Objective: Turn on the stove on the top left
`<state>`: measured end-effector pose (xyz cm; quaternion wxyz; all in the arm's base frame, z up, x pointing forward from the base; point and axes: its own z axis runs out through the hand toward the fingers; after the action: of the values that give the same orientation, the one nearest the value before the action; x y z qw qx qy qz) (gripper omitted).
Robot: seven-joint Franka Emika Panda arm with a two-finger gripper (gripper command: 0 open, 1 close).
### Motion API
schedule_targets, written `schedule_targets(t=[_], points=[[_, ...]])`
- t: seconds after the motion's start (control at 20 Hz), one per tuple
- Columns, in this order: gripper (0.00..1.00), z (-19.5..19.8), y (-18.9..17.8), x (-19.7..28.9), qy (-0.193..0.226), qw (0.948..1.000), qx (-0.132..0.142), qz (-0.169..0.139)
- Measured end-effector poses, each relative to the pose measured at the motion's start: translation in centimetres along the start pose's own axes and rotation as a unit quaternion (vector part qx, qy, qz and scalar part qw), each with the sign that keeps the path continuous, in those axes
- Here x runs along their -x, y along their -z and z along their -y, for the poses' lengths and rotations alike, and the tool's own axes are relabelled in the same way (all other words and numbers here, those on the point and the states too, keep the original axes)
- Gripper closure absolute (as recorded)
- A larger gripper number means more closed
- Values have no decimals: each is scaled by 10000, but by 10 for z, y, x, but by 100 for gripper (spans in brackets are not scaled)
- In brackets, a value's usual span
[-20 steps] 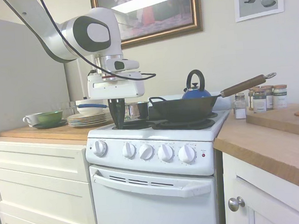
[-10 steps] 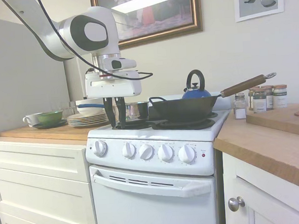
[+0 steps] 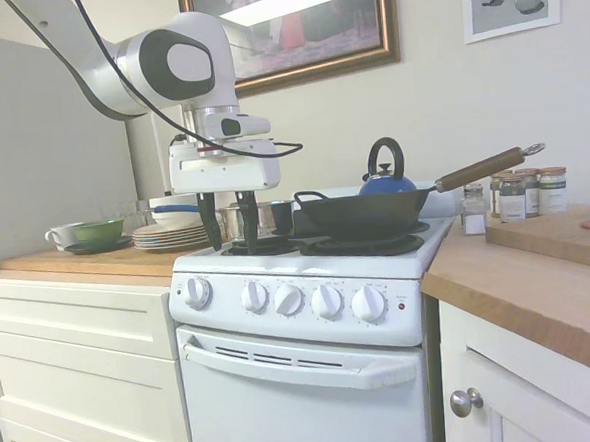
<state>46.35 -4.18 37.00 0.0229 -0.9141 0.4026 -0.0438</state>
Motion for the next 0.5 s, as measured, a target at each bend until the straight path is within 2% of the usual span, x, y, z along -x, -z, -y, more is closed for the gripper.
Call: schedule_targets(t=[0.5], points=[[0,-2,0,-2,-18,10000,1,-2]])
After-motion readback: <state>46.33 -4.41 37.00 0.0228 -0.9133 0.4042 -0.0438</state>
